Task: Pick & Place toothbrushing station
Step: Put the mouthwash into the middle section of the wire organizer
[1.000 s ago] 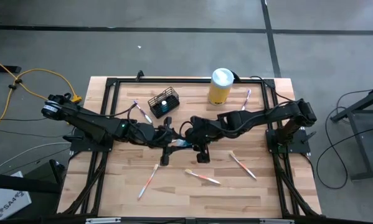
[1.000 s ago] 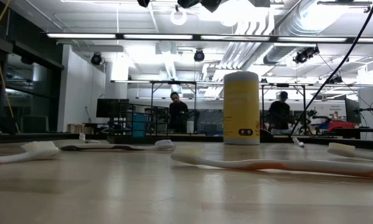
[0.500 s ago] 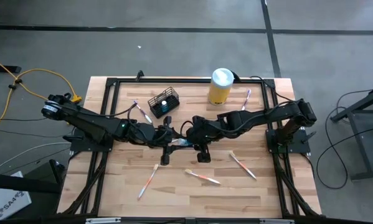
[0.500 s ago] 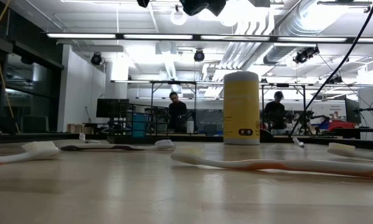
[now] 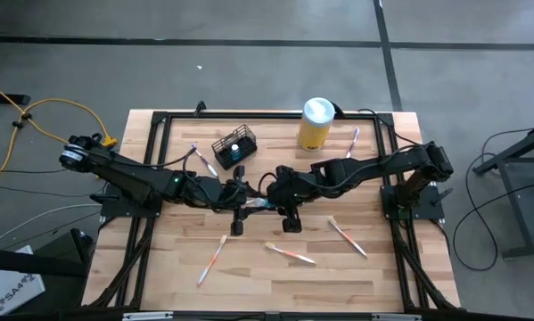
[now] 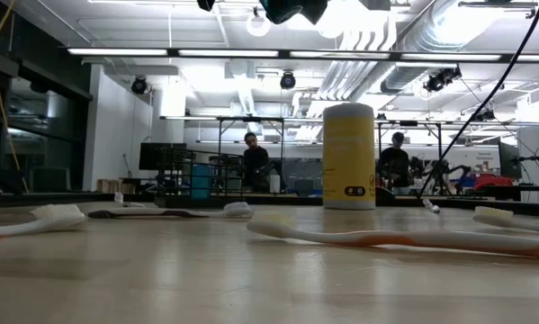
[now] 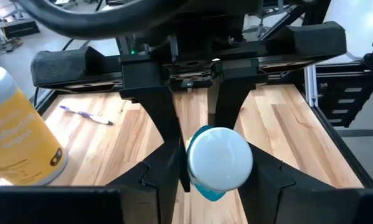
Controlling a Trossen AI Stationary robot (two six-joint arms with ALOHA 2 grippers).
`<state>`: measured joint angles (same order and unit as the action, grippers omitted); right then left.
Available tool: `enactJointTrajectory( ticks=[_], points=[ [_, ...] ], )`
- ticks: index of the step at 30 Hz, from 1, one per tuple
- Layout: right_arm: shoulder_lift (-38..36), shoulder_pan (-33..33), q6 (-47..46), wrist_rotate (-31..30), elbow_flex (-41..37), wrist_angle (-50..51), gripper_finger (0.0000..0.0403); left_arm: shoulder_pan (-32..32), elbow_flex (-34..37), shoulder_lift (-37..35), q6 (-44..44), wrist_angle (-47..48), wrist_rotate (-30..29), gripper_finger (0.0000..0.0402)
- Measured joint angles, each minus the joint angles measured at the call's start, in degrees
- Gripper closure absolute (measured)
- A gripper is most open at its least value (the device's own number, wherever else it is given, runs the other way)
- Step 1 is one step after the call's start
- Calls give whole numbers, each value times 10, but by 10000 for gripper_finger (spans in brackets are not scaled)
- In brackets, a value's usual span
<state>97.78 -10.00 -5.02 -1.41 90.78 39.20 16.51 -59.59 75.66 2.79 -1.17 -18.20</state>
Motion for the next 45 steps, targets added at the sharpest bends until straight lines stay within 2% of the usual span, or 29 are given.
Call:
enactJointTrajectory(
  ticks=[5, 15, 21, 25, 30, 34, 39, 45],
  points=[
    [0, 0, -2, 1, 0, 1, 338, 0, 0, 0, 0, 0, -2, 314],
    [0, 0, -1, 0, 0, 1, 334, 2, 0, 0, -5, 0, -1, 316],
    [0, 0, 1, -2, 0, 0, 293, 2, 0, 0, 2, 0, -1, 316],
    [0, -1, 3, -41, 0, 4, 258, 2, 0, 0, 17, 7, -3, 316],
    [0, 0, 3, -53, 0, 15, 219, 2, 0, 0, 20, 31, -41, 316],
    [0, 0, 1, -63, 0, 35, 194, -1, 0, 0, 20, 36, -47, 316],
    [0, 0, -41, -63, 0, 75, 176, -17, 0, 0, 22, 54, -54, 316],
    [-3, -8, -95, -62, 0, 134, 174, -57, 0, -2, 42, 98, -64, 316]
  ],
)
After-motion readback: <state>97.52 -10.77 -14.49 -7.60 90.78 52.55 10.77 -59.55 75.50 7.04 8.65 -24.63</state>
